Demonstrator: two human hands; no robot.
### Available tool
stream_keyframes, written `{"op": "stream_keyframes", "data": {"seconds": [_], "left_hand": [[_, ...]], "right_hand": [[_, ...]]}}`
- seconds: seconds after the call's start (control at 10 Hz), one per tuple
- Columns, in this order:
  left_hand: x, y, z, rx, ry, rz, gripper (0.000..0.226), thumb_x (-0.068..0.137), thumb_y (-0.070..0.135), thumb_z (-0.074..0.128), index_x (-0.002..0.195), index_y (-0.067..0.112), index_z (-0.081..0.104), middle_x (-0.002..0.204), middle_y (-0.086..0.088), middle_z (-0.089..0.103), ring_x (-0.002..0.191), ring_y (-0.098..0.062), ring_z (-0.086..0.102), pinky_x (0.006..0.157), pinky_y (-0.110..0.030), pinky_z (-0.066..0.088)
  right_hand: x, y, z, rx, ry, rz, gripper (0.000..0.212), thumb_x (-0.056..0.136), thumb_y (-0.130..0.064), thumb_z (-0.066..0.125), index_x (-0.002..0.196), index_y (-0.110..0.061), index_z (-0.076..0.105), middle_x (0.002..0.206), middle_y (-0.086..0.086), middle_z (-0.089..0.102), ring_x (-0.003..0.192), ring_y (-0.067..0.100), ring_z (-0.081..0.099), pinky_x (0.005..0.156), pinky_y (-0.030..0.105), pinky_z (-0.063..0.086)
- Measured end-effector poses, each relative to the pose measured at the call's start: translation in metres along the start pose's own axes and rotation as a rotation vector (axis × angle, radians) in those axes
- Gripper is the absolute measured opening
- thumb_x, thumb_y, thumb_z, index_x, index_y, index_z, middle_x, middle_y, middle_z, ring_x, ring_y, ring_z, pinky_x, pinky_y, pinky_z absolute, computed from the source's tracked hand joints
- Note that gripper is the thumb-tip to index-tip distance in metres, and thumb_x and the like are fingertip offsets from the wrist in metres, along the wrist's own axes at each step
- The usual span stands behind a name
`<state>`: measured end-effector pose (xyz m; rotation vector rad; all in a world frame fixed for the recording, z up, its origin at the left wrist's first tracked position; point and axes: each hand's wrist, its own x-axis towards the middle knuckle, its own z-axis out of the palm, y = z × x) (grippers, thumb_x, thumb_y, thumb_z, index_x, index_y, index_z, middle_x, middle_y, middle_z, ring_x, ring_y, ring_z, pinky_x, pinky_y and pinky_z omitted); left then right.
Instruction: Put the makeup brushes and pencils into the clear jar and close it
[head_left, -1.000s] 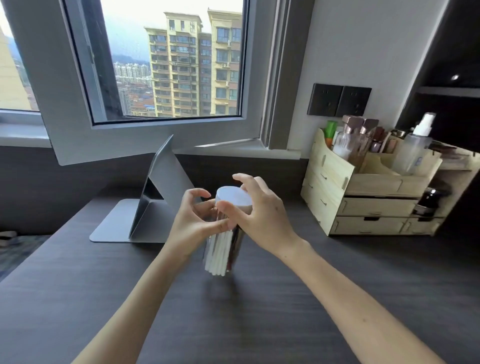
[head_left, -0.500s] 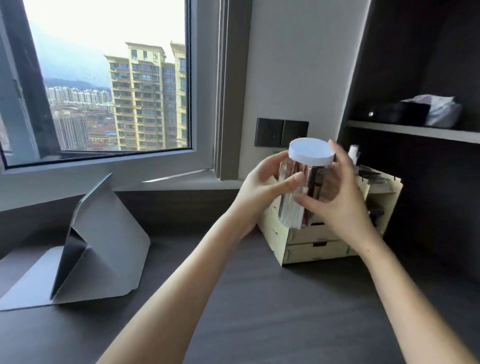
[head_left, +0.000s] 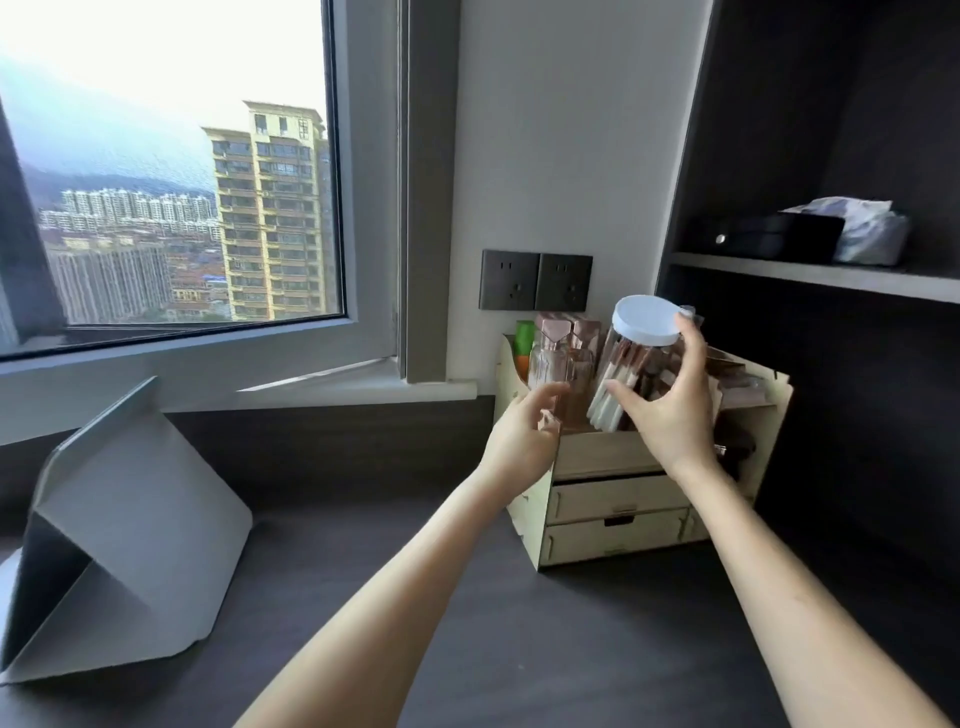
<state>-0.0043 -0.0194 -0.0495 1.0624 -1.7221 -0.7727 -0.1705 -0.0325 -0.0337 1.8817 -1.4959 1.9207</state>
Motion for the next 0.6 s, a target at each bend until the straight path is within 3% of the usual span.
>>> {"op": "stream_keyframes", "data": {"seconds": [0.2, 0.3, 0.4, 0.5, 0.6], "left_hand": [[0.0, -0.007, 0.001, 0.048, 0.031, 0.023, 0.049, 0.08, -0.012, 0.035, 0.118, 0.011, 0.055, 0.126, -0.007, 0.052, 0.113, -0.022, 0.054, 0.088, -0.023, 0.042], [0.001, -0.008, 0.001, 0.031, 0.045, 0.041, 0.051, 0.074, -0.015, 0.034, 0.115, 0.007, 0.056, 0.124, -0.008, 0.054, 0.11, -0.021, 0.055, 0.085, -0.02, 0.041], [0.001, -0.008, -0.001, 0.019, 0.032, 0.026, 0.05, 0.075, -0.014, 0.035, 0.114, 0.009, 0.056, 0.123, -0.007, 0.054, 0.107, -0.018, 0.054, 0.081, -0.017, 0.041], [-0.001, -0.01, -0.006, -0.044, 0.006, 0.006, 0.05, 0.076, -0.013, 0.036, 0.113, 0.014, 0.057, 0.125, -0.004, 0.057, 0.112, -0.015, 0.053, 0.077, -0.015, 0.042], [-0.006, -0.007, -0.024, -0.145, 0.105, 0.023, 0.043, 0.081, -0.01, 0.042, 0.109, 0.016, 0.06, 0.12, -0.004, 0.062, 0.112, -0.015, 0.056, 0.082, -0.022, 0.044]], "right_hand": [[0.007, 0.01, 0.013, -0.178, -0.143, 0.07, 0.09, 0.072, -0.015, 0.079, 0.144, -0.018, 0.025, 0.142, 0.016, 0.042, 0.129, 0.03, 0.044, 0.099, 0.035, 0.041], [0.006, 0.014, 0.015, -0.225, -0.133, 0.079, 0.095, 0.072, -0.019, 0.079, 0.147, -0.018, 0.02, 0.142, 0.017, 0.043, 0.127, 0.032, 0.046, 0.097, 0.036, 0.043], [0.003, 0.009, 0.013, -0.269, -0.163, 0.095, 0.105, 0.071, -0.023, 0.08, 0.15, -0.019, 0.012, 0.143, 0.019, 0.042, 0.125, 0.034, 0.048, 0.096, 0.039, 0.045], [-0.002, -0.006, 0.01, -0.41, -0.086, 0.068, 0.102, 0.073, -0.035, 0.077, 0.149, -0.017, 0.013, 0.138, 0.022, 0.046, 0.115, 0.038, 0.055, 0.084, 0.043, 0.051], [-0.015, -0.034, 0.009, -0.453, 0.143, -0.127, 0.06, 0.08, -0.034, 0.069, 0.129, -0.008, 0.046, 0.116, 0.019, 0.062, 0.1, 0.038, 0.061, 0.078, 0.039, 0.049]]}}
